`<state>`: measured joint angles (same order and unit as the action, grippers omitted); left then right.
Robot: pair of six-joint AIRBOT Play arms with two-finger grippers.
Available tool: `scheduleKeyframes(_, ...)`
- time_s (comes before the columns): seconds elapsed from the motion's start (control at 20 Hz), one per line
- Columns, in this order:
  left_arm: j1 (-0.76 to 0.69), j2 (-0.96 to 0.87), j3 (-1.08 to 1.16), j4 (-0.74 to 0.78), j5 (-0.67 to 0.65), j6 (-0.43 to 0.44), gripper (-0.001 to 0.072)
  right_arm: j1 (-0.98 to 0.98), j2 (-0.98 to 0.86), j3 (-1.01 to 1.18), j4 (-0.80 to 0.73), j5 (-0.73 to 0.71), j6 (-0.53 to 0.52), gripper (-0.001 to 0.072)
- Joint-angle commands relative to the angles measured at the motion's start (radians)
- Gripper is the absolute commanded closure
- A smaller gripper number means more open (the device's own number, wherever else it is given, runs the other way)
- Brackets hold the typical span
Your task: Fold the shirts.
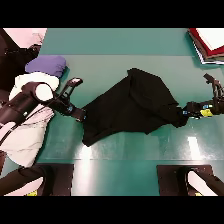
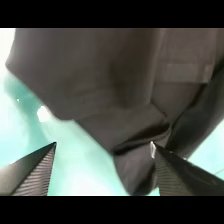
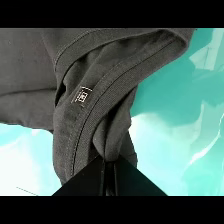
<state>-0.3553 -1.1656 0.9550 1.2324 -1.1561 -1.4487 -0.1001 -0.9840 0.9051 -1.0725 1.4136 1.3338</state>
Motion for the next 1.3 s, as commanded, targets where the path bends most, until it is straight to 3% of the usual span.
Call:
scheduleKeyframes(0.0, -0.03, -0.077, -0.023, -0.127, 0.129, 0.08, 0.0007, 0.0, 0.001, 0.001, 0.0, 0.002, 0.001, 0.0696)
scheduleKeyframes(0.15, -0.116, -0.122, -0.023, -0.075, 0.258, 0.074, 0.0007, 0.0, 0.001, 0.001, 0.004, 0.003, 0.002, 0.0696)
scheduleKeyframes(0.35, -0.167, -0.215, -0.023, -0.056, 0.285, 0.039, 0.0033, 0.0, 0.001, 0.001, 0.006, 0.003, 0.005, 0.0696)
scheduleKeyframes(0.5, -0.167, -0.219, 0.011, -0.041, 0.317, 0.032, 0.062, 0.0, 0.001, 0.001, 0.002, 0.01, 0.005, 0.0696)
scheduleKeyframes(0.55, -0.167, -0.212, 0.048, 0.005, 0.299, 0.02, 0.068, -0.004, 0.001, 0.001, -0.004, 0.026, 0.005, 0.0696)
scheduleKeyframes(0.7, -0.119, -0.168, 0.185, 0.13, 0.217, -0.018, 0.0679, -0.069, 0.001, 0.001, -0.002, 0.1, 0.005, 0.0674)
scheduleKeyframes(0.8, -0.054, -0.134, 0.275, 0.152, 0.181, -0.017, 0.0679, -0.144, 0.001, 0.001, 0.0, 0.14, 0.005, 0.0215)
scheduleKeyframes(0.85, -0.02, -0.121, 0.31, 0.152, 0.179, -0.014, 0.0679, -0.182, 0.001, 0.001, 0.007, 0.134, 0.004, 0.0175)
scheduleKeyframes(1.05, 0.043, -0.115, 0.362, 0.15, 0.179, -0.01, 0.0679, -0.235, -0.065, 0.026, 0.038, -0.055, -0.024, 0.0205)
scheduleKeyframes(1.25, 0.043, -0.12, 0.361, 0.15, 0.176, -0.011, 0.068, -0.174, -0.368, 0.209, 0.085, -0.17, -0.064, 0.0205)
